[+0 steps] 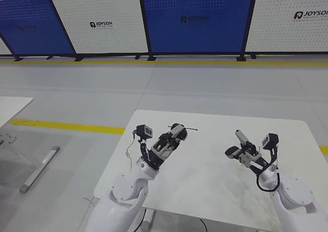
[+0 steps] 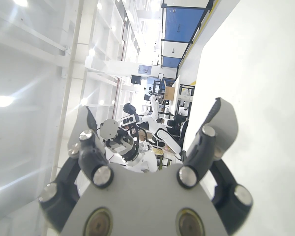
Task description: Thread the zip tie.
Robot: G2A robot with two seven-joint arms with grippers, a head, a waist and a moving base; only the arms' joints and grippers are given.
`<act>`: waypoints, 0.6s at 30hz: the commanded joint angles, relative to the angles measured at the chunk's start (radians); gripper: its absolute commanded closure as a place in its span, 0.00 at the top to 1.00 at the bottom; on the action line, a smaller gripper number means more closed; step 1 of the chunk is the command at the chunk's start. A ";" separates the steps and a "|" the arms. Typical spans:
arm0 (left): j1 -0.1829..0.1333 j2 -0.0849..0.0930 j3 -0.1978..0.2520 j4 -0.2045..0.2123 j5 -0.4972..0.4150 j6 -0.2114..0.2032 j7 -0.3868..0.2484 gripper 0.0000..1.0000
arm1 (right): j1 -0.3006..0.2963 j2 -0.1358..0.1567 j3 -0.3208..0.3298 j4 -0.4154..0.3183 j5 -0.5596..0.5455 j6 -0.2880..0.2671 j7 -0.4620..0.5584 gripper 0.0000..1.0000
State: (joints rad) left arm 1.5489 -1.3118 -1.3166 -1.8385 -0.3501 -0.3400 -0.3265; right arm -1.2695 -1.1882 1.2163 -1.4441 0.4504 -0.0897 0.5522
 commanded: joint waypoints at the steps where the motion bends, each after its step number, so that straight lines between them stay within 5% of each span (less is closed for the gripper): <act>1: -0.001 0.000 0.000 0.002 -0.001 0.000 -0.002 0.00 | 0.000 0.000 0.000 0.000 0.000 0.000 0.000 1.00; 9: -0.002 0.000 0.001 0.000 -0.003 0.000 -0.001 0.00 | 0.000 0.000 0.000 0.000 0.000 0.000 0.000 1.00; 18: 0.032 0.004 -0.015 -0.151 -0.090 0.000 -0.056 0.00 | 0.000 0.000 0.000 0.000 0.000 0.000 0.000 1.00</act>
State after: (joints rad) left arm 1.5762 -1.3080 -1.3250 -1.9755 -0.4348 -0.3400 -0.3799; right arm -1.2695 -1.1882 1.2163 -1.4441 0.4504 -0.0897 0.5522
